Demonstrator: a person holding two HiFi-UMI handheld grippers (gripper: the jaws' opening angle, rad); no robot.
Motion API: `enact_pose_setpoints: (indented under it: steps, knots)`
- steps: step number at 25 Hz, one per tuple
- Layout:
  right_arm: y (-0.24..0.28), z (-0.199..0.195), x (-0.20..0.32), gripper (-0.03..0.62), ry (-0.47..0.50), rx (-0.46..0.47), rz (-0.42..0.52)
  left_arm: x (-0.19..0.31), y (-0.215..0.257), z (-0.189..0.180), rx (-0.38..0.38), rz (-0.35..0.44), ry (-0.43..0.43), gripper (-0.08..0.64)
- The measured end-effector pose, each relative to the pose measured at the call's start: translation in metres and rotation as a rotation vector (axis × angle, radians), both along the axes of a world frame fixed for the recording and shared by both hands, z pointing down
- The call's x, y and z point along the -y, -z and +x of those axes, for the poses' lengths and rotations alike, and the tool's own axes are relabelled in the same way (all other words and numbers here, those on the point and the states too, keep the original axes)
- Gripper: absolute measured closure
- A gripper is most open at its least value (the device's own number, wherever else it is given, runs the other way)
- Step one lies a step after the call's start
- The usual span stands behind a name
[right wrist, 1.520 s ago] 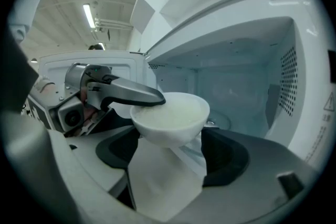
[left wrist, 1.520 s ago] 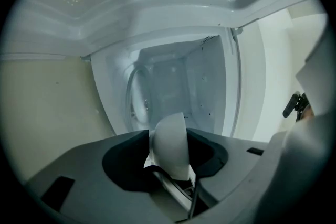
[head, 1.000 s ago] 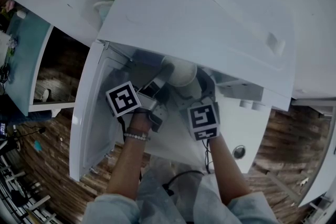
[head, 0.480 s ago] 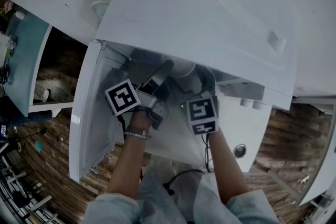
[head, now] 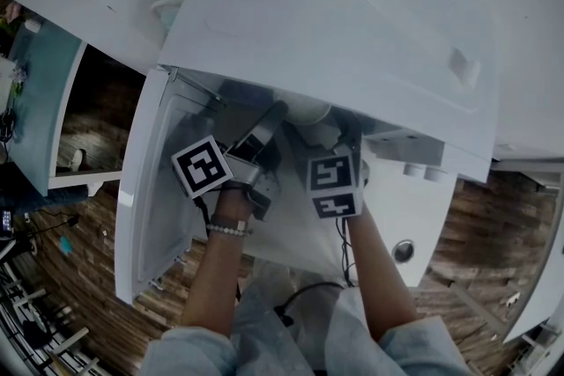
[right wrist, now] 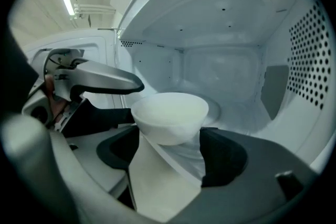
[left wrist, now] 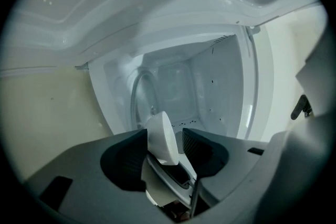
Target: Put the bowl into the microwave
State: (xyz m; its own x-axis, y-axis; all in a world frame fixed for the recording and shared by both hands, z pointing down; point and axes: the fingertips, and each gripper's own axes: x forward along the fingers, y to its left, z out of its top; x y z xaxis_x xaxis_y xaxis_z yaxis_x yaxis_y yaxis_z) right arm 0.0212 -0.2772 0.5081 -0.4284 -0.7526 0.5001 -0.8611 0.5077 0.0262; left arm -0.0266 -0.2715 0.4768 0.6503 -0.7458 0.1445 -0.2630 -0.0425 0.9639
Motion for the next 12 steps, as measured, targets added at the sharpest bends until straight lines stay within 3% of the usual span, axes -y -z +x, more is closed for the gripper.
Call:
enact_pose_setpoints:
  steps: [2,6,12]
  knots:
    - [-0.001,0.0012,0.0013,0.221,0.004,-0.023,-0.003,-0.0019,0.0009,-0.0023,-0.006,-0.003,0.011,0.37]
    - [-0.0032,0.0031,0.0017,0.22,0.015,-0.045,-0.01,-0.0018,-0.0056,-0.0068,0.005,-0.037,0.042,0.514]
    - [0.0005,0.006,-0.0044,0.216,0.036,-0.051,-0.014,0.0022,-0.0004,-0.0069,0.001,-0.022,0.058,0.526]
